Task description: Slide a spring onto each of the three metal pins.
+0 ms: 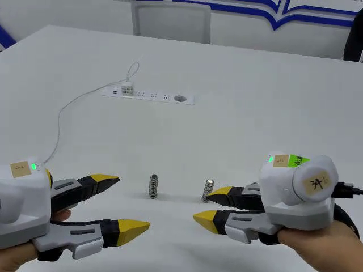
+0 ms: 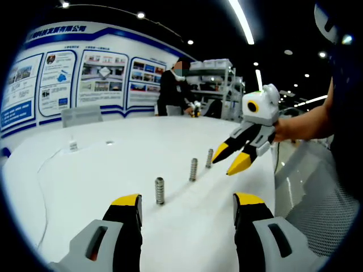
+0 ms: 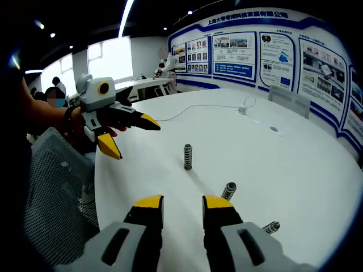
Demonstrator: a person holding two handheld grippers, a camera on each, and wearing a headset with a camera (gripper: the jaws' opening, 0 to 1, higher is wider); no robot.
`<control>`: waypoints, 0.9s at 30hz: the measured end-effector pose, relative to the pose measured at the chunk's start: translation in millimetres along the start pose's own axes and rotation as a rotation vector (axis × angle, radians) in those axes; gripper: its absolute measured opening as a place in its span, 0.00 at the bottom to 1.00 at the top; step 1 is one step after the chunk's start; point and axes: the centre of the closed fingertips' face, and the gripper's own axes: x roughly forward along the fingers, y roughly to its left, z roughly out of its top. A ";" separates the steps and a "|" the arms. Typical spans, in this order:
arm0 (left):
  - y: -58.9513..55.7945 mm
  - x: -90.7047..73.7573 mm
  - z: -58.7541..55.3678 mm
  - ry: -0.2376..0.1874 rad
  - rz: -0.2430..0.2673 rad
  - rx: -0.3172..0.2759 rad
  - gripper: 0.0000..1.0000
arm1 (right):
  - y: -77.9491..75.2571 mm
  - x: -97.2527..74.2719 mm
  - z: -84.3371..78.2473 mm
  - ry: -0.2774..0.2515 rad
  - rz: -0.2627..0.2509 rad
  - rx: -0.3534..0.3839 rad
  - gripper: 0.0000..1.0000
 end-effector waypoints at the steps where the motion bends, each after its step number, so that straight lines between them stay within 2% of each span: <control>1: -0.1 0.0 -0.1 0.000 0.000 0.001 0.67 | -1.3 -2.3 -1.4 0.001 -0.003 0.001 0.28; 8: -1.2 -0.1 -1.5 0.007 -0.001 0.006 0.67 | -16.0 -20.6 -15.9 0.012 -0.043 0.021 0.29; 15: -3.2 1.9 -3.1 0.014 -0.006 0.008 0.68 | -33.4 -38.8 -23.8 0.002 -0.090 0.031 0.32; 27: -5.2 5.4 -7.3 0.028 -0.015 0.013 0.69 | -50.7 -58.0 -41.3 0.006 -0.129 0.006 0.37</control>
